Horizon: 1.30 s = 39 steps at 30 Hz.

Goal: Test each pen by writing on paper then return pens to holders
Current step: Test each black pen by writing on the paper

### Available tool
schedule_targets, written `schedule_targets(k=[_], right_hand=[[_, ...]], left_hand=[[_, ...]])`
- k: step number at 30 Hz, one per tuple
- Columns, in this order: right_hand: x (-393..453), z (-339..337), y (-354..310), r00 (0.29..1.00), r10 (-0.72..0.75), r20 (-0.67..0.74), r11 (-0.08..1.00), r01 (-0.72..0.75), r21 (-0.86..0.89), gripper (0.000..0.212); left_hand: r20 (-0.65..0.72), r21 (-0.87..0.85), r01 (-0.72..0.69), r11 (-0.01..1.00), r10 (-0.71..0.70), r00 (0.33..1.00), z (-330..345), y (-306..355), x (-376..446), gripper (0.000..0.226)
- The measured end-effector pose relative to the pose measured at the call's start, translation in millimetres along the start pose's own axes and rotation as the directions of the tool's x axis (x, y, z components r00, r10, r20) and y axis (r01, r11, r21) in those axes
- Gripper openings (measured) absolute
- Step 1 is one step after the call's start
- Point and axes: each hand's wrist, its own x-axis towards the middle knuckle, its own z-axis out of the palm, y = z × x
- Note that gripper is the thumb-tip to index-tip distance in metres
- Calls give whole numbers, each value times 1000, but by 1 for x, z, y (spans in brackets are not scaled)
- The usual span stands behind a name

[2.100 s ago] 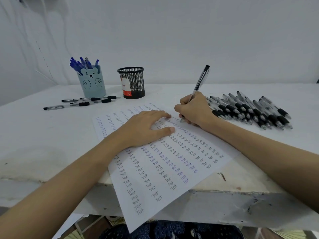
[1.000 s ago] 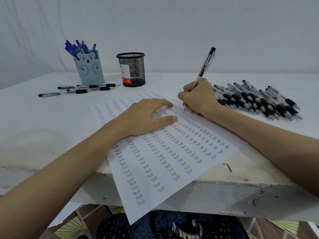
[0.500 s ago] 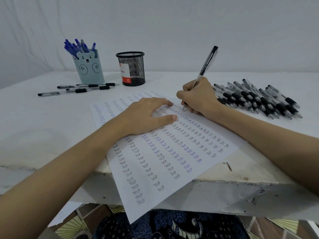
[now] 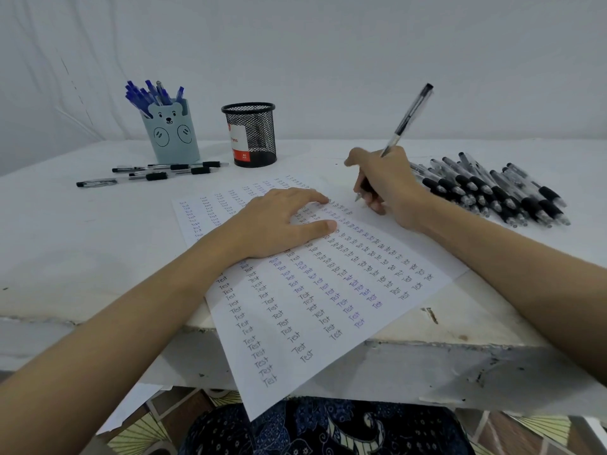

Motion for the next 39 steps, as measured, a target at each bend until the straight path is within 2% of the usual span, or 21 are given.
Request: schedule_targets(k=[5,10,13,18,24,26,29,31,34,36,39], right_hand=[[8,-18,-5,1000,8,7,1000,-8,-26,17],[7,-24,-6,1000,16,21,1000,-16,20,34],[7,-28,-8,994,59,87,992,-68,110,32],[6,-38,-12,991,75,109,980,-93,177,31],[13,-43,-5,997,55,-51,998,-57,-34,22],[14,-45,-2,998,12,-57,983,-22,-183,15],[16,-43,2,998,-69,9,878,66,-474,22],[17,-38,5,993,-93,66,794,114,-597,16],[18,-34,10,980,-159,120,678,197,-708,33],[19,-34,14,967,-209,147,605,246,-757,31],[24,-38,19,964,-233,129,564,242,-790,25]], left_hand=[[-31,-48,13,999,-14,999,2,-2,0,67],[-68,-77,25,997,-30,997,1,-1,-3,60],[-66,-84,28,996,-33,997,1,-2,-4,57],[-64,-65,31,997,-35,997,2,-3,-3,59],[-64,-59,36,998,-40,997,3,-4,-3,61],[-67,-64,29,998,-33,997,3,-4,-2,59],[-69,-69,26,997,-31,997,3,-4,-2,60],[-69,-67,26,997,-31,997,2,-4,-2,60],[-72,-53,22,998,-26,997,2,-3,-3,62],[-73,-58,32,998,-36,997,1,-3,-3,64],[-76,-87,27,996,-34,997,-1,0,-6,60]])
